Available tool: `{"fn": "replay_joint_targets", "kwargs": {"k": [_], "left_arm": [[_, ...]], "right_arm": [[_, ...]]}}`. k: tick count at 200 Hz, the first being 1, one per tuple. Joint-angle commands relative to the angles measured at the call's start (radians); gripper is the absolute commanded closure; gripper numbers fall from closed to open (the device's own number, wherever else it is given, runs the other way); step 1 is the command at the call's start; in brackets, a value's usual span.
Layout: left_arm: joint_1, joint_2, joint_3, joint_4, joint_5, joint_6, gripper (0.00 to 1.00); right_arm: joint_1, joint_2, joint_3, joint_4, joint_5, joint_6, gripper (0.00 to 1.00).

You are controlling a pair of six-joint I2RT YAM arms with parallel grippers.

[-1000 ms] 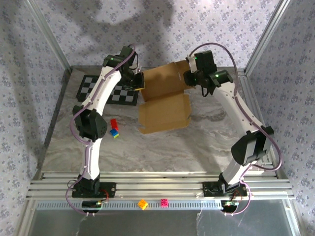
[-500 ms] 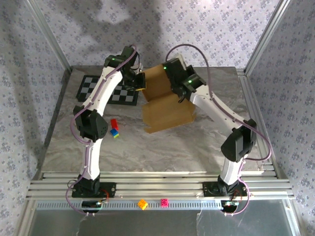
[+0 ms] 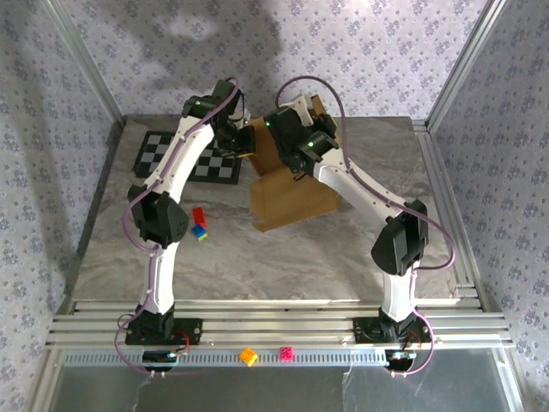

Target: Fold the paper box

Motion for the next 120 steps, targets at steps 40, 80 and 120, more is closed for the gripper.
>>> {"fn": "replay_joint_targets", "kwargs": {"k": [40, 80, 120], "left_arm": [[0.001, 0.006, 0.026, -0.035, -0.014, 0.042, 1.0], [0.001, 0.001, -0.006, 0.006, -0.002, 0.076, 1.0], [0.001, 0.002, -0.017, 0.035, 0.037, 0.105, 1.0]], "right_arm": [[-0.099, -0.317, 0.038, -0.152, -1.006, 0.144, 0.22], [-0.616, -0.486, -0.307, 0.28, -2.026, 0.612, 0.19], [-0.721, -0.389, -0.45, 0.51, -2.245, 0.747, 0.22]]}}
